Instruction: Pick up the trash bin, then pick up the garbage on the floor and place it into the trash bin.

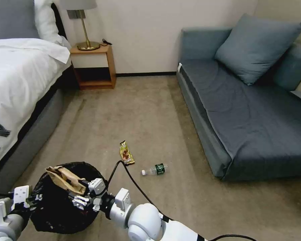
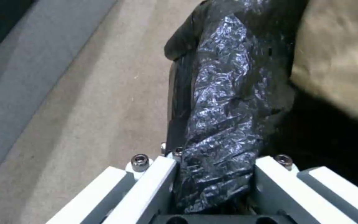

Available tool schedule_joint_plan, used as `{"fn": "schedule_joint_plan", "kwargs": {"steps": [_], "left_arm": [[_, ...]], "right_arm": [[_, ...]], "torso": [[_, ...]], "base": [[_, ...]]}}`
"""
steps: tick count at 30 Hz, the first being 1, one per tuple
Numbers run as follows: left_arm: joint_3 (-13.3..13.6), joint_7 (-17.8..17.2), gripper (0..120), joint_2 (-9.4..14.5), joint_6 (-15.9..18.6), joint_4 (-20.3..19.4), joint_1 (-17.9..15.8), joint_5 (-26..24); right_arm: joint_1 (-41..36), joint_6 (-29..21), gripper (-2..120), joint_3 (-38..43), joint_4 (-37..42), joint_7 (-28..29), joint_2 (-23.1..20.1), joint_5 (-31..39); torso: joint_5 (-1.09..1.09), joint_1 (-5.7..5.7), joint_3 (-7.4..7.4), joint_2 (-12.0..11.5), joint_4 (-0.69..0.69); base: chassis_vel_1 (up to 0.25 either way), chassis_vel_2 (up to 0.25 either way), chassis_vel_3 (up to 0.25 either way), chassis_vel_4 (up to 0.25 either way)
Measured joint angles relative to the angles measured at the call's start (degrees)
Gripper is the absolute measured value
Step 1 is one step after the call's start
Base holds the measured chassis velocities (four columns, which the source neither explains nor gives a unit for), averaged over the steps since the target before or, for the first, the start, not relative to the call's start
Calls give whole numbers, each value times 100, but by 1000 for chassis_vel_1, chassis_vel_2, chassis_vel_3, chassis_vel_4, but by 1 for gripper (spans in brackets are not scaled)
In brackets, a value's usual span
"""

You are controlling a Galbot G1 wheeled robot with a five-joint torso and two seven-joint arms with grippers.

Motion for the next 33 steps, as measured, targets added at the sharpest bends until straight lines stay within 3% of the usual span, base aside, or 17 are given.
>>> {"fn": "schedule_joint_plan", "kwargs": {"steps": [10,16,24,33], "left_arm": [[-14,0,3,14,6,-13,-9,-31],[-46,0,3,44,7,0,-15,-43],[-44,4,3,99,6,138,-98,-52],[26,26,3,66,0,188,-135,-41]], "right_arm": [[-157,150,99,211,82,-108,-242,-402],[-276,274,100,599,117,115,-386,-466],[-584,997,100,1469,-212,12,-982,-516],[-870,1114,100,1751,-444,-148,-1279,-522]], "torso": [[0,0,0,0,0],[1,0,0,0,0],[1,0,0,0,-1],[2,0,0,0,0]], "base": [[0,0,0,0],[0,0,0,0],[0,0,0,0],[-5,6,7,-5]]}}
